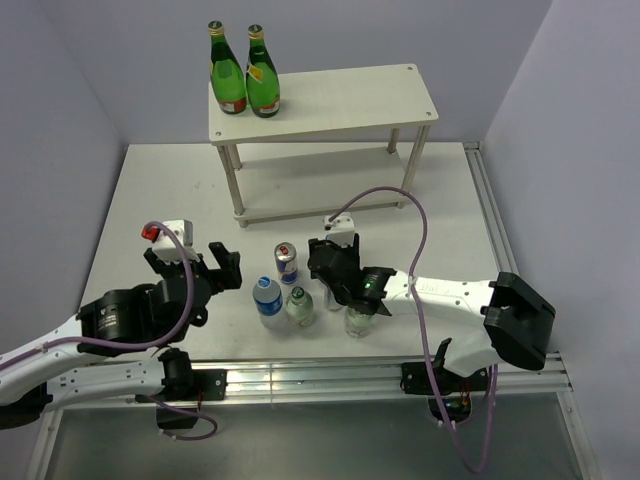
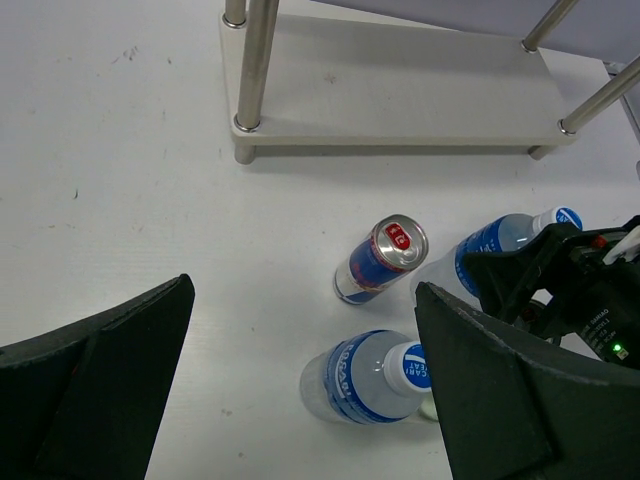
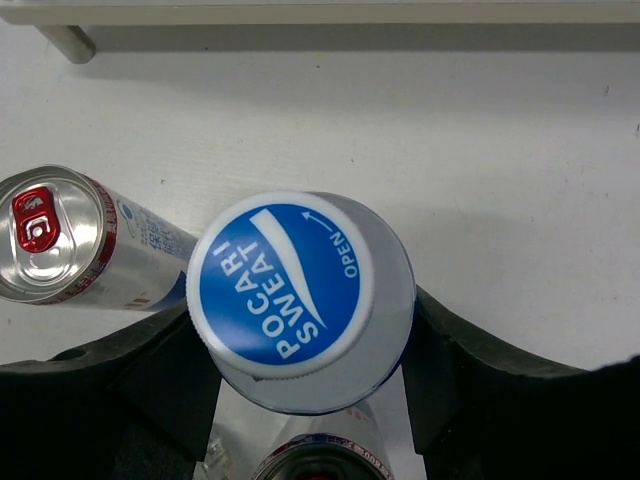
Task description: Place and organize the beverage onto the shelf
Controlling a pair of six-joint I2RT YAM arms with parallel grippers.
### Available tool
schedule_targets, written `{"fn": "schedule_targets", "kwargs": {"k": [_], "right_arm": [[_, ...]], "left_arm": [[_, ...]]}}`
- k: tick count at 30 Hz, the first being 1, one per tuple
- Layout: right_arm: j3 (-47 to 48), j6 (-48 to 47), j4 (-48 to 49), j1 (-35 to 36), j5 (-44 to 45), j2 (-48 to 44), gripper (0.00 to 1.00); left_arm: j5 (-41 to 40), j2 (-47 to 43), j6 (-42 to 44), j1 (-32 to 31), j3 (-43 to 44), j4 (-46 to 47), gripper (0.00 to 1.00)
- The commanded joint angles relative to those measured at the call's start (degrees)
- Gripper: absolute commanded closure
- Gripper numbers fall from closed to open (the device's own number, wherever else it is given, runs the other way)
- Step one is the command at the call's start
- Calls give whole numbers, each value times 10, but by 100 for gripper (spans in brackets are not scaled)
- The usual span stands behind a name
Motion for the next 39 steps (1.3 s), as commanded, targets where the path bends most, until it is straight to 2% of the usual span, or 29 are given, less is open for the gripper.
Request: {"fn": "schedule_targets", "kwargs": {"k": [1,3,5,9,16,22,26,27,30,39], "right_arm": [[-11,2,36,-4,35,-4,58],[-6,-3,36,-5,36,-4,75],[15,-3,21,-5,45,-9,100],[82,-25,-41,-4,57,-53,100],[325,-134,-156,-14,83,-72,100],[559,-211,-232,-73,57,-5,100],[745,-229,-324,-127,17,96,100],[816,-232,-341,-137,11,115,100],[928,-250,-390,-170,-14,171,100],[995,-245,-379,-289,-90,185,100]], "left_arm": [[-22,5,27,-3,32,-5,1],[-30,5,37,-3,40,-6,1],[-43,3,41,-2,40,-15,1],[-45,-15,33,-3,9,3,1],[-44,-22,9,-3,6,-20,1],[-43,-23,7,-3,2,-24,1],[-41,-25,16,-3,-1,-15,1],[-42,-25,14,-3,-1,-16,1],[-39,-22,16,-3,-2,-12,1],[-24,12,32,-3,-7,1,1]]}}
